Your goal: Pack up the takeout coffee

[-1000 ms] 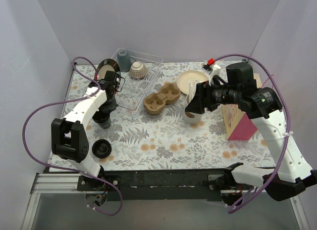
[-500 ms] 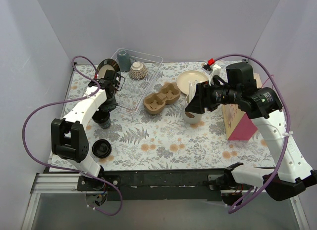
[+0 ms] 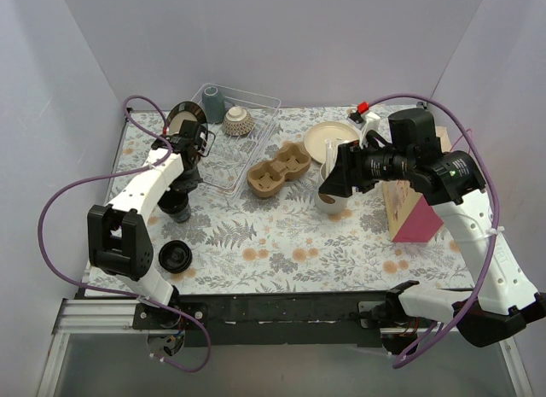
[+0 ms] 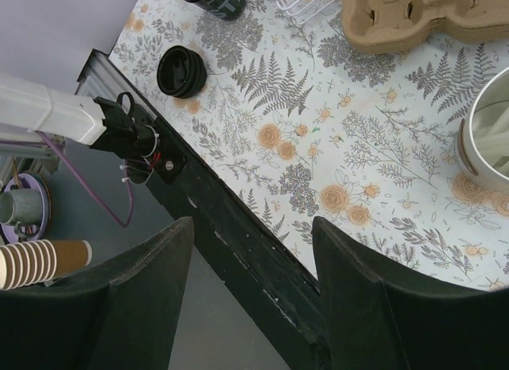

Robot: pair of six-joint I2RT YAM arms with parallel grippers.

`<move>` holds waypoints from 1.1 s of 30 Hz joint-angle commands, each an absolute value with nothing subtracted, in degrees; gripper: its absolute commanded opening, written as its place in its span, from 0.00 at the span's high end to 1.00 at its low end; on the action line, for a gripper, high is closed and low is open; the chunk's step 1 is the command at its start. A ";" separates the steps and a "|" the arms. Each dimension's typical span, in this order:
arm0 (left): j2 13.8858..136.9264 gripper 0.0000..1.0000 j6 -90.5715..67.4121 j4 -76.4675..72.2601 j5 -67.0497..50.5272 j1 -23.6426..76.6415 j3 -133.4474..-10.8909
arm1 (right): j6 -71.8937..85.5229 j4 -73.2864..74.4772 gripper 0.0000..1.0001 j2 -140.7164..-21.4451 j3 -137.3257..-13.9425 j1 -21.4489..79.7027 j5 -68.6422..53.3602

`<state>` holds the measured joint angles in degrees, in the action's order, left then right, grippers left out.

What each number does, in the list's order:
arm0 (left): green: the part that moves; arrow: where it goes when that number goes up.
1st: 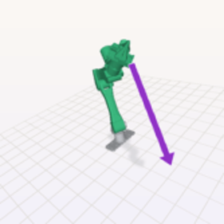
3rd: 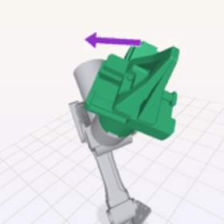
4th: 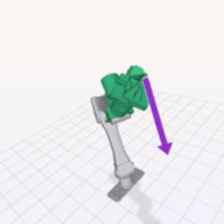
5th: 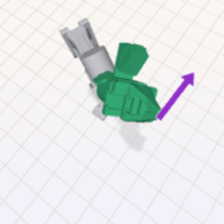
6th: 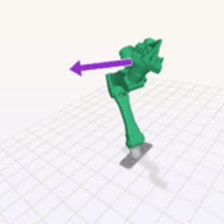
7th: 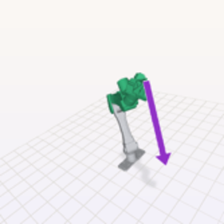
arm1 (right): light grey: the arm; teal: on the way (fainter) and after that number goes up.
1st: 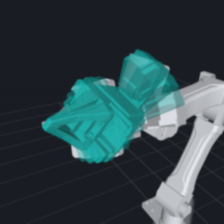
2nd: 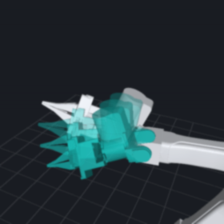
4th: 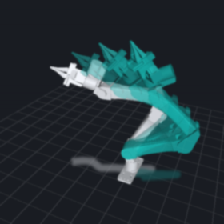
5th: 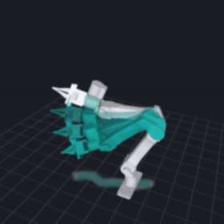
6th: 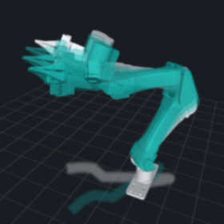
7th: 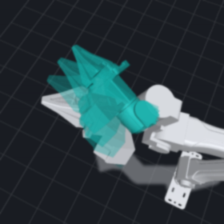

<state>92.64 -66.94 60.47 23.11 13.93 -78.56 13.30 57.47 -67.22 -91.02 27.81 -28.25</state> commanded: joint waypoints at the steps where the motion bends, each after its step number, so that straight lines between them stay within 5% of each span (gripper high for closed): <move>1: 90.53 1.00 -67.85 62.57 24.52 13.54 -83.04 | 13.01 58.09 0.31 -66.88 -90.88 27.69 -28.56; 7: 90.79 0.99 -69.61 65.30 25.13 13.54 -84.73 | 13.71 57.83 0.31 -67.24 -90.88 27.69 -29.00; 10: 91.32 0.88 -69.96 65.83 25.58 13.62 -82.80 | 14.15 57.57 0.31 -67.32 -91.05 27.69 -29.35; 12: 91.23 1.00 -69.96 65.31 25.40 13.62 -81.57 | 14.24 57.66 0.31 -67.50 -91.32 27.69 -29.35; 24: 91.84 1.00 -68.90 64.95 24.70 13.62 -84.11 | 14.06 58.45 0.31 -67.59 -91.76 27.69 -29.18; 28: 89.66 0.75 -68.21 63.99 22.15 13.62 -83.85 | 13.89 58.80 0.31 -68.03 -92.11 27.69 -29.00; 33: 88.42 0.69 -65.83 60.91 16.44 13.62 -81.48 | 13.71 58.80 0.31 -68.20 -92.02 27.69 -29.35</move>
